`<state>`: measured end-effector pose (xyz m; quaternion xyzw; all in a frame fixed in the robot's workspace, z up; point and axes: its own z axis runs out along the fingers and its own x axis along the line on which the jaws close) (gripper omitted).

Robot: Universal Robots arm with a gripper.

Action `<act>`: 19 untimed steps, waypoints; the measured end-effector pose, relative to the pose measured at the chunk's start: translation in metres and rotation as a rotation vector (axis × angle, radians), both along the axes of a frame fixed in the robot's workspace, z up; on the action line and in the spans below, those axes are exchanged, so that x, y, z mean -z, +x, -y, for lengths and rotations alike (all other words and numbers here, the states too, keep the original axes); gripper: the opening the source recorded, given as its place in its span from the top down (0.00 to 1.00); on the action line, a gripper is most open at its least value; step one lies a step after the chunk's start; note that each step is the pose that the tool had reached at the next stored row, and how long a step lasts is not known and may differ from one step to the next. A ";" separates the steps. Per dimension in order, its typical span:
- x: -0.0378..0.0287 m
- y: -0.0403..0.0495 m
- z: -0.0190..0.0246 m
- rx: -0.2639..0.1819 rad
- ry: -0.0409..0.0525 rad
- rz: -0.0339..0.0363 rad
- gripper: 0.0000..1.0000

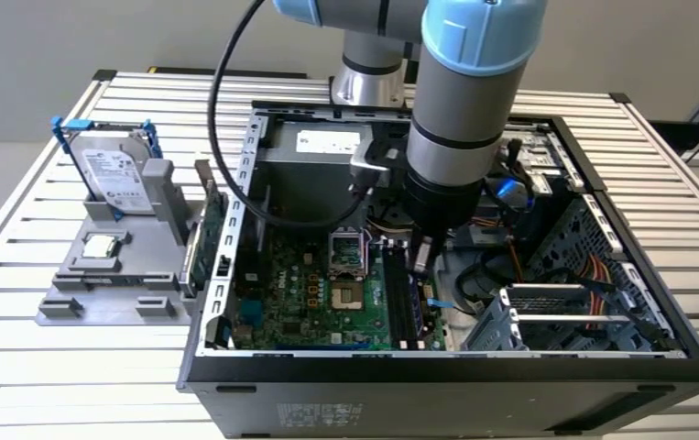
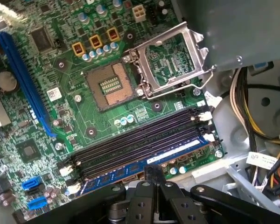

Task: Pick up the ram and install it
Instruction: 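Press down the ram until it locks into place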

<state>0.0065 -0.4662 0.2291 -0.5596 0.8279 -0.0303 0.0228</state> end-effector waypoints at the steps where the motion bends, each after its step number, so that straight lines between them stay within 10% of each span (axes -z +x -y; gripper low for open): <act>1: 0.0001 0.0000 0.0000 -0.013 -0.0016 -0.0011 1.00; 10: 0.0010 -0.0001 0.0001 -0.122 -0.0209 -0.0198 1.00; 19: 0.0102 0.0005 0.0017 -0.148 -0.0211 -0.0213 1.00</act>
